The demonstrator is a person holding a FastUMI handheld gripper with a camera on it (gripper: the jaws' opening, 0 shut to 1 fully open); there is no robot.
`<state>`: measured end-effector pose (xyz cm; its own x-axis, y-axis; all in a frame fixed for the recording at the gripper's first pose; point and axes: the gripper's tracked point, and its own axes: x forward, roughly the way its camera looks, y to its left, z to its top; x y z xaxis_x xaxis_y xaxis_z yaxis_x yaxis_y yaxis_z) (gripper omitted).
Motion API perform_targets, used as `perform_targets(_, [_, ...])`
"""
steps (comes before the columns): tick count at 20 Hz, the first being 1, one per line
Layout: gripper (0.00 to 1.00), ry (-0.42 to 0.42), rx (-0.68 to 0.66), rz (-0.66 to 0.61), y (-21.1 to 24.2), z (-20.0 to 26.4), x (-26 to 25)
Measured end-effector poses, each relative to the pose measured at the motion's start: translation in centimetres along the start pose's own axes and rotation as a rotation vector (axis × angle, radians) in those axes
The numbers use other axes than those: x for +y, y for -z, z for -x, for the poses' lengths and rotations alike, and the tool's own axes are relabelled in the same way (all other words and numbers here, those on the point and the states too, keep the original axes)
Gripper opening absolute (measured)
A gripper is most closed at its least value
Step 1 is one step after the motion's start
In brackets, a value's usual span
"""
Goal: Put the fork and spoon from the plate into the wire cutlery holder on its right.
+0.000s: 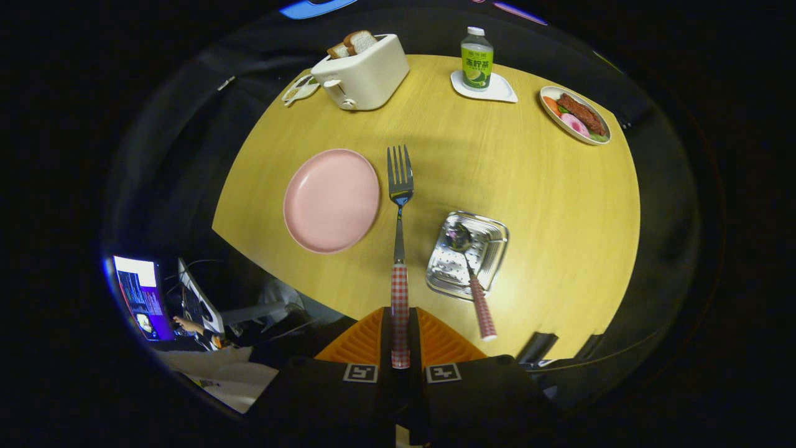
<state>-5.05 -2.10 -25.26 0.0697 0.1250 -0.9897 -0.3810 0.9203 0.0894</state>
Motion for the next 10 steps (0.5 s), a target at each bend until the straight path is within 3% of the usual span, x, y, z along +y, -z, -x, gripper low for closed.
perform_targets(5, [0.13, 0.002, 0.161, -0.01, 2.3, 2.0, -4.5])
perform_targets(10, [0.13, -0.007, 0.315, 0.085, 2.6, 1.2, -6.1])
